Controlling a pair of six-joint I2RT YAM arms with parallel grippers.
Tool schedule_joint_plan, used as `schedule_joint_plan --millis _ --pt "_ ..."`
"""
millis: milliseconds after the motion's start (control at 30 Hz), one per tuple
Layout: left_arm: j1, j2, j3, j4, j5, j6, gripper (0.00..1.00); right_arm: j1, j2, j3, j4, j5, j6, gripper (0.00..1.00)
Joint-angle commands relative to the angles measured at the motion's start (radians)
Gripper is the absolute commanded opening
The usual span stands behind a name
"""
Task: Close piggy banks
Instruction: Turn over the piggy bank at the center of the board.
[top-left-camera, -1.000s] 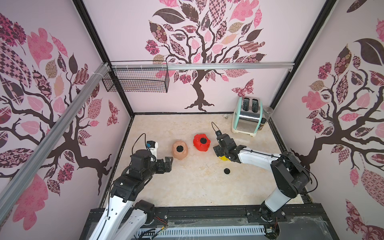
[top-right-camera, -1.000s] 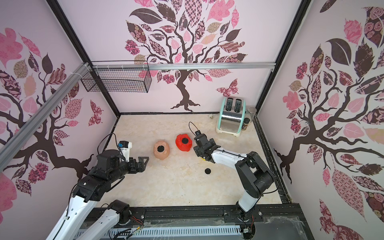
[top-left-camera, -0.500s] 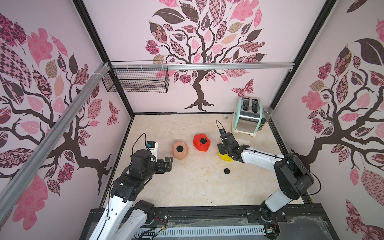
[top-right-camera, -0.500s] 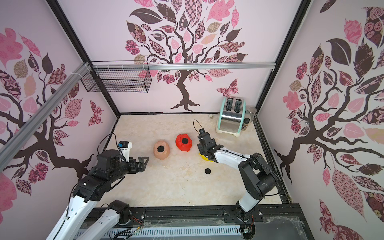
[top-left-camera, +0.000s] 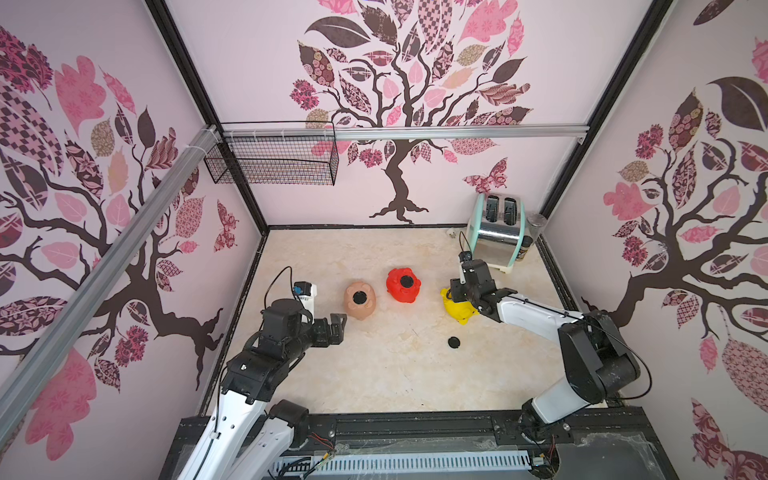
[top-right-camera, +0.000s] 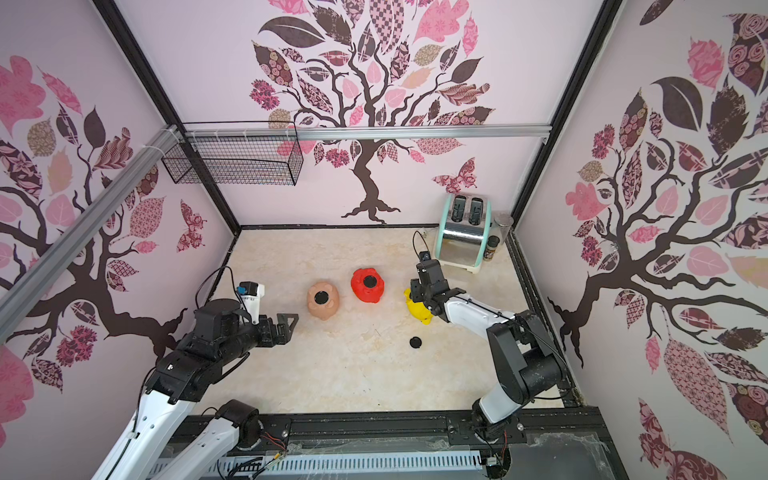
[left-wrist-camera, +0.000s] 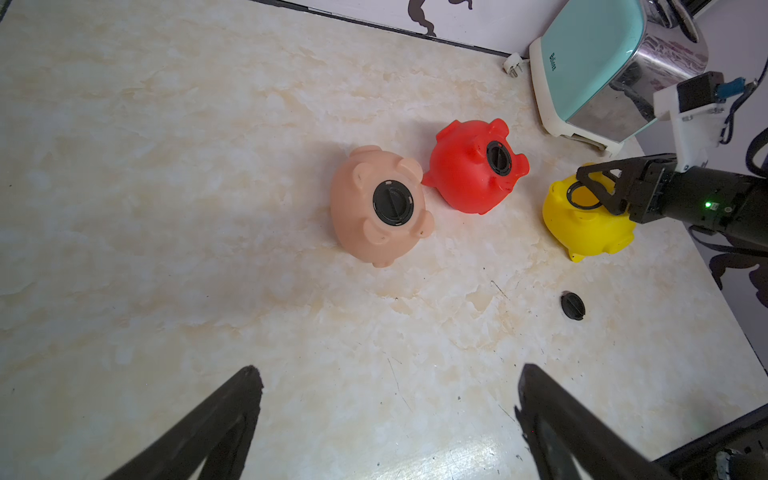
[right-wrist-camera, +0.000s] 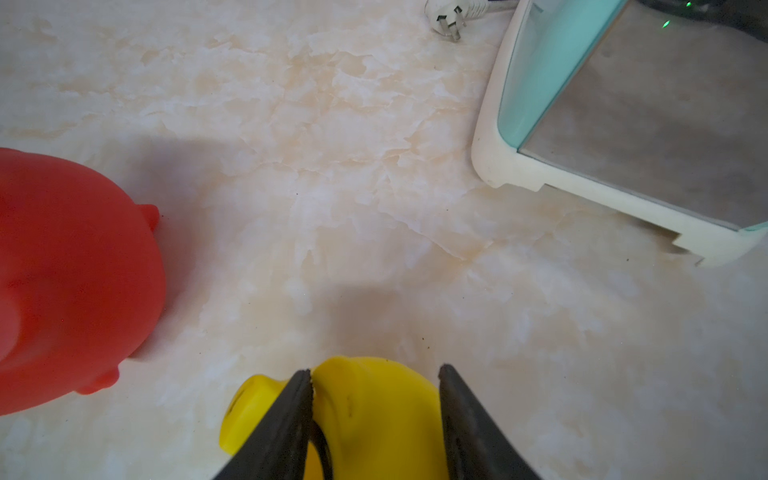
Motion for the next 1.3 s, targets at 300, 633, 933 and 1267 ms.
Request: schedule_joint_plan --millis 300,633,933,1267 --pt "-0.007 -0.006 -0.008 0.015 0.003 0.008 0.98 -0.102 -0.009 -0.029 -0.069 -0.124 0.065 0.51" --pt "-0.007 -0.003 -0.008 0.016 0.007 0.008 0.98 -0.177 -0.028 -0.038 -0.082 -0.185 0.096 0.53" --pt "-0.008 -0.003 -0.009 0.019 0.01 0.008 0.98 -0.205 -0.03 -0.025 -0.098 -0.211 0.113 0.58" --pt "-0.008 -0.007 -0.011 0.019 0.012 0.009 0.98 -0.218 -0.062 -0.002 -0.141 -0.212 0.114 0.63"
